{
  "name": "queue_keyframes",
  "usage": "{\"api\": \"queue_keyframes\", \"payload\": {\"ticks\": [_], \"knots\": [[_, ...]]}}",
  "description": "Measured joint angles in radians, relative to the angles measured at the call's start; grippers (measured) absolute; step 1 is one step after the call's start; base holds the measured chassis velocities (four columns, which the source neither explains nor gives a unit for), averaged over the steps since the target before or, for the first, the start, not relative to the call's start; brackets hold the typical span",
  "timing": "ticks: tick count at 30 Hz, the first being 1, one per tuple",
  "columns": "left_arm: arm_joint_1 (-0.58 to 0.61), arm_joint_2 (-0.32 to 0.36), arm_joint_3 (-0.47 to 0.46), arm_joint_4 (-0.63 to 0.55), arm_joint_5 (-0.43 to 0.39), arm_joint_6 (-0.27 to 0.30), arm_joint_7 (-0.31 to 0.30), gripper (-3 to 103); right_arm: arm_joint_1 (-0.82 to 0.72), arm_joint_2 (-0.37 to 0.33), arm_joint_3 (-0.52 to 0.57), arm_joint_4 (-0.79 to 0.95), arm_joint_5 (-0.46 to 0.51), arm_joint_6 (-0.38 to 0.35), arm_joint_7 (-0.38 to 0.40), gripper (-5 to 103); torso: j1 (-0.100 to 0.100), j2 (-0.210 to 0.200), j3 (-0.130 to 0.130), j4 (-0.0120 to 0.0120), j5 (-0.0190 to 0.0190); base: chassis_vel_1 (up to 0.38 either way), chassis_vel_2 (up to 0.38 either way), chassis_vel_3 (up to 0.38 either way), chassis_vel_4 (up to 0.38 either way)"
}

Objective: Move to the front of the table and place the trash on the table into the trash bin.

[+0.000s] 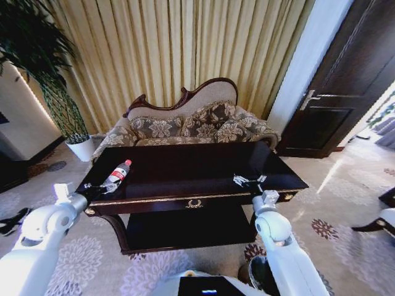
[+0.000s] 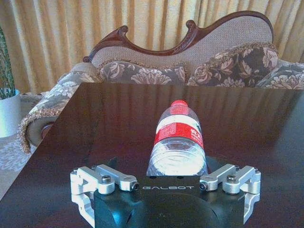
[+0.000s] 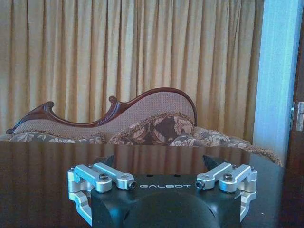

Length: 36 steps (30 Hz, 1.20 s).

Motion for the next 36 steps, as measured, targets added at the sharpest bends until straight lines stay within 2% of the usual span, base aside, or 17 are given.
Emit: {"api": "queue_keyframes", "payload": {"ticks": [6,7,10,14,16,17,20,23,28,30,31,32,34,35,36], "knots": [[0.004,-0.004,0.000,0.000,0.007,0.000,-0.001,103,0.000,0.003,-0.002,-0.003,-0.001,0.002,0.000,100,0.000,0.000,0.000,0.0001,-0.0001,0.000,0.000,0.000,0.000],[0.005,-0.007,0.000,0.000,0.009,0.000,-0.002,94,0.000,0.003,-0.002,-0.005,-0.002,0.004,0.000,100,0.000,0.000,0.000,0.0000,-0.0001,0.000,0.000,0.000,0.000],[0.007,-0.008,0.000,-0.002,0.009,-0.001,-0.002,89,0.000,0.004,-0.001,-0.006,-0.002,0.005,0.000,100,0.000,0.000,0.000,0.0000,0.0000,0.000,0.000,0.000,0.000],[0.007,-0.010,0.000,-0.005,0.009,-0.001,-0.002,68,-0.002,0.002,0.002,-0.007,-0.003,0.007,0.000,100,0.000,0.000,0.000,0.0000,0.0000,0.000,0.000,0.000,0.000],[0.007,-0.010,0.000,-0.006,0.009,-0.002,-0.002,68,-0.002,0.002,0.003,-0.007,-0.003,0.007,0.000,100,0.000,0.000,0.000,0.0000,0.0000,0.000,0.000,0.000,0.000],[0.007,-0.011,0.000,-0.007,0.009,-0.002,-0.002,57,-0.002,0.002,0.005,-0.007,-0.003,0.008,0.000,100,0.000,0.000,0.000,0.0000,0.0000,0.000,0.000,0.000,0.000],[0.007,-0.011,-0.001,-0.009,0.008,-0.002,-0.002,54,0.000,0.001,0.007,-0.007,-0.002,0.009,0.000,100,0.000,0.000,0.000,0.0000,0.0000,0.000,0.000,0.000,0.000],[0.006,-0.010,-0.003,-0.012,0.005,-0.002,-0.003,44,0.013,-0.008,0.014,-0.004,0.005,0.010,0.000,100,0.000,0.000,0.000,0.0000,-0.0001,0.000,0.000,0.000,0.000],[0.011,-0.014,-0.007,-0.022,0.013,-0.010,-0.003,41,0.015,-0.013,0.017,-0.003,0.008,0.010,0.000,100,0.000,0.000,0.000,0.0000,0.0000,0.000,0.000,0.000,0.000],[0.023,-0.018,-0.006,-0.030,0.075,-0.091,0.004,41,0.014,-0.010,0.022,-0.003,0.012,0.010,0.000,100,0.000,0.000,0.000,0.0000,-0.0001,0.000,0.000,0.000,0.000],[0.023,-0.018,-0.006,-0.030,0.075,-0.091,0.004,41,0.014,-0.010,0.022,-0.003,0.012,0.010,0.000,100,0.000,0.000,0.000,0.0000,-0.0001,0.000,0.000,0.000,0.000],[0.025,-0.019,-0.005,-0.032,0.098,-0.118,0.012,41,0.014,-0.008,0.023,-0.003,0.014,0.010,0.000,100,0.000,0.000,0.000,0.0001,0.0000,0.000,0.000,0.000,0.000],[0.028,-0.023,-0.005,-0.041,0.216,-0.288,0.080,41,0.012,-0.003,0.025,-0.002,0.020,0.011,0.000,100,0.000,0.000,0.000,0.0003,-0.0001,0.000,0.000,0.000,0.000],[0.028,-0.023,-0.005,-0.041,0.216,-0.288,0.080,41,0.012,-0.003,0.025,-0.002,0.020,0.011,0.000,100,0.000,0.000,0.000,0.0003,-0.0001,0.000,0.000,0.000,0.000],[0.021,-0.023,-0.001,-0.055,0.253,-0.368,0.118,41,0.011,0.000,0.025,0.001,0.021,0.012,0.000,100,0.000,0.000,0.000,0.0001,0.0000,0.000,0.000,0.000,0.000]]}}
